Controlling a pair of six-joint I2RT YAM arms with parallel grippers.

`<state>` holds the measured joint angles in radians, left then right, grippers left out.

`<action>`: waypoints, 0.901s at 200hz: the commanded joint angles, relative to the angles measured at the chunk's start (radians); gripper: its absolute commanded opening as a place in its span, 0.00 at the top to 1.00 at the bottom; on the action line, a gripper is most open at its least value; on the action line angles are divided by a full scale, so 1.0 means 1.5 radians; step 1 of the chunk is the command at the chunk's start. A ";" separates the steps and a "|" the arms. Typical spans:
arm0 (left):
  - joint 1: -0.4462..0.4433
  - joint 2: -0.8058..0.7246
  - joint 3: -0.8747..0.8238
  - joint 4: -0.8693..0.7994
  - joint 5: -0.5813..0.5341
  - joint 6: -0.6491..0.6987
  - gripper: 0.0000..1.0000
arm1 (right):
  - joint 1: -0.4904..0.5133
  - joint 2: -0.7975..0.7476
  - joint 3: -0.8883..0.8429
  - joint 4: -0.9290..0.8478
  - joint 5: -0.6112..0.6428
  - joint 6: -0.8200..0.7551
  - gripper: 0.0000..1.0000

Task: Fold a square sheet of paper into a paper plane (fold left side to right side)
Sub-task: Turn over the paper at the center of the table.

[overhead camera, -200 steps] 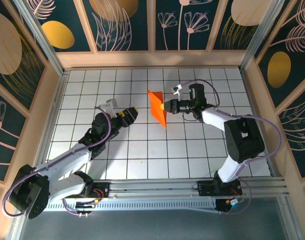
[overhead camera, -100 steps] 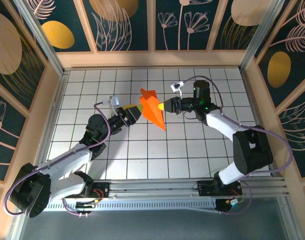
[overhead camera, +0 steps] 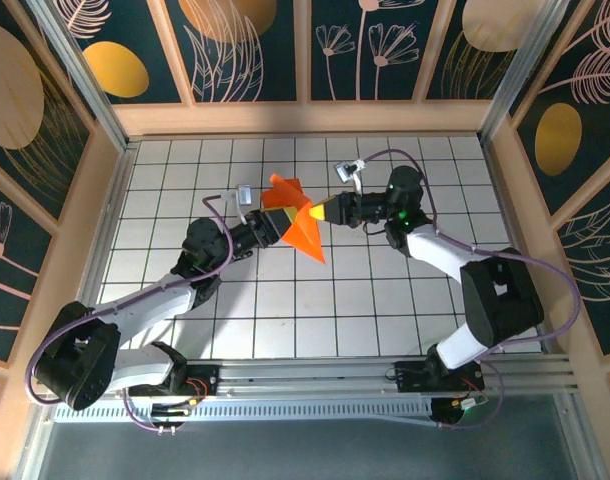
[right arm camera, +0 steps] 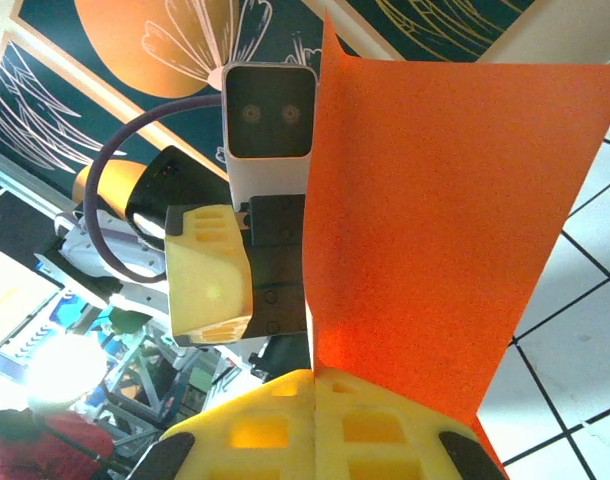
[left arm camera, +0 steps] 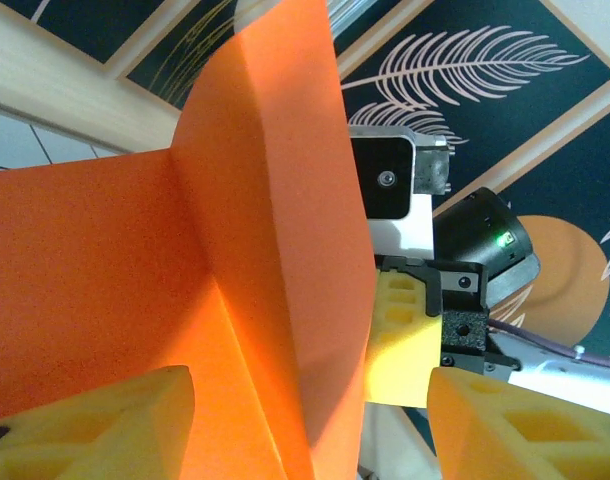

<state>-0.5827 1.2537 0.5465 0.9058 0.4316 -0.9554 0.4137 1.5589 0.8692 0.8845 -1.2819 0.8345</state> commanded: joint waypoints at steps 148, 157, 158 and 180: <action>0.002 0.007 0.018 0.028 0.004 0.004 0.76 | 0.019 0.003 0.017 -0.081 0.021 -0.065 1.00; 0.002 0.006 0.017 0.025 0.003 0.004 0.76 | 0.019 0.002 0.017 -0.081 0.023 -0.066 1.00; 0.002 0.006 0.017 0.025 0.002 0.005 0.76 | 0.019 0.002 0.017 -0.081 0.023 -0.066 1.00; 0.002 0.004 0.016 0.022 0.001 0.005 0.74 | 0.017 0.000 0.015 -0.080 0.027 -0.066 1.00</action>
<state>-0.5827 1.2675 0.5510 0.9154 0.4370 -0.9627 0.4385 1.5864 0.8684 0.7586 -1.2537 0.7612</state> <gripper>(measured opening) 0.257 0.051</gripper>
